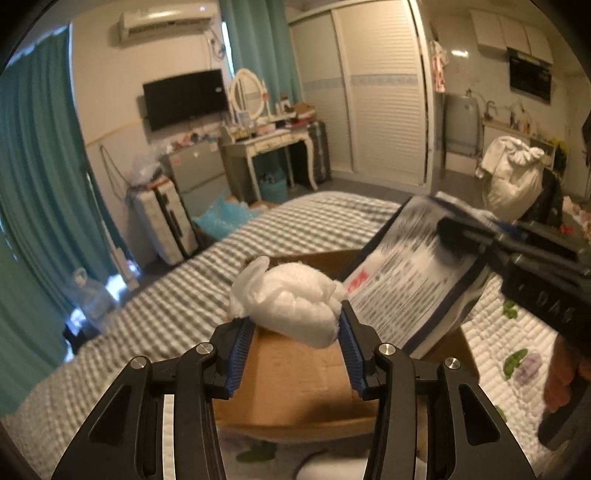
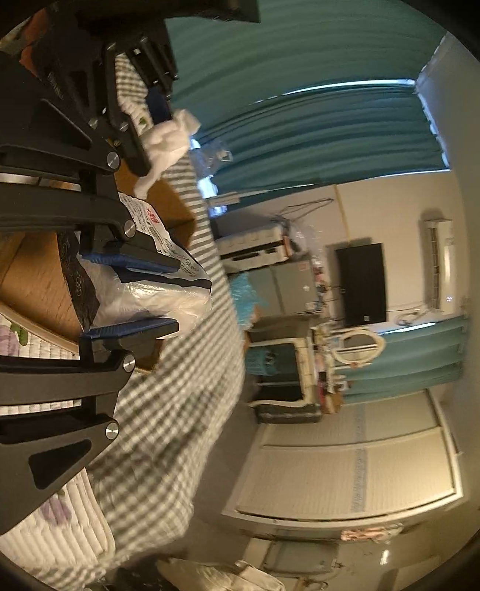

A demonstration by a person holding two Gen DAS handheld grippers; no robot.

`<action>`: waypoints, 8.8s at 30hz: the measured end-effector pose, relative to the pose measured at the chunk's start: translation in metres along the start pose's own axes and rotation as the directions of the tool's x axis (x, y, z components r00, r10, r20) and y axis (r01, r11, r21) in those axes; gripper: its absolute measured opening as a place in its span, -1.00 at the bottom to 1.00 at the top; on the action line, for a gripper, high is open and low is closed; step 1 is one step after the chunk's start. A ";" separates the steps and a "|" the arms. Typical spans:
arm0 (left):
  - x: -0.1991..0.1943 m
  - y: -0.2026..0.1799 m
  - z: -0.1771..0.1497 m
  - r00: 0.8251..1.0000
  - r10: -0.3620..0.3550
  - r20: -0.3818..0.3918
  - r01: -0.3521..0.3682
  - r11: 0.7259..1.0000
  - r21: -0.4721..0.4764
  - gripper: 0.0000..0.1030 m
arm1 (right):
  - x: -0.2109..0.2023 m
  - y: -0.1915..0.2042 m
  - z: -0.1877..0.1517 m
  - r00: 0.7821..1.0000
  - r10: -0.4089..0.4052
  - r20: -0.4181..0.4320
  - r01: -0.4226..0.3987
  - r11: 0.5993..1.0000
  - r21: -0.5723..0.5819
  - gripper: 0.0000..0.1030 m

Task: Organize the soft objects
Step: 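Grasp the white cotton pad with the left tool while the right tool carries the tissue pack to the box, then open both tools to drop the cotton pad and tissue pack into the box, then grasp the grey sock with the right tool and lift it, then grasp the white cotton ball with the left tool while the right tool holds the sock, then release the cotton ball and grey sock into the box with both tools, then grasp the lace cloth with the right tool while the left tool grasps the blue tissue pack, then carry both items over the box and open both tools to drop them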

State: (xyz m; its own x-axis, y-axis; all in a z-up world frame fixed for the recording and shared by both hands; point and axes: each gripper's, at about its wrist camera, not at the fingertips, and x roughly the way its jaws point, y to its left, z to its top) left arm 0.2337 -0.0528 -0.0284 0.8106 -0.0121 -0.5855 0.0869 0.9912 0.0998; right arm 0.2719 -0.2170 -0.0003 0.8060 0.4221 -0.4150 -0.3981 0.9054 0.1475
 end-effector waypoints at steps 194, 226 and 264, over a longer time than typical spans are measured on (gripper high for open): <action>-0.199 -0.043 -0.052 0.955 0.240 0.175 -0.228 0.970 -0.088 1.00 | -0.195 0.035 -0.010 1.000 -0.018 -0.007 0.017 0.988 -0.153 1.00; -0.027 -0.052 -0.180 0.951 0.168 -0.259 -0.189 0.980 -0.057 1.00 | -0.013 -0.012 -0.151 0.903 0.067 -0.424 -0.072 0.997 0.004 -0.60; -0.174 -0.014 -0.122 0.999 0.048 -0.017 -0.050 0.982 -0.181 0.62 | -0.152 0.028 -0.095 0.986 0.038 -0.165 -0.045 0.998 -0.043 -0.66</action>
State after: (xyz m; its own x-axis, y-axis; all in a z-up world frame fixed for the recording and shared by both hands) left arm 0.0210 -0.0480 -0.0264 0.8036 0.0377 -0.5940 -0.0601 0.9980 -0.0179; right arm 0.0965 -0.2602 -0.0184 0.7069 0.4424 -0.5519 -0.4525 0.8826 0.1278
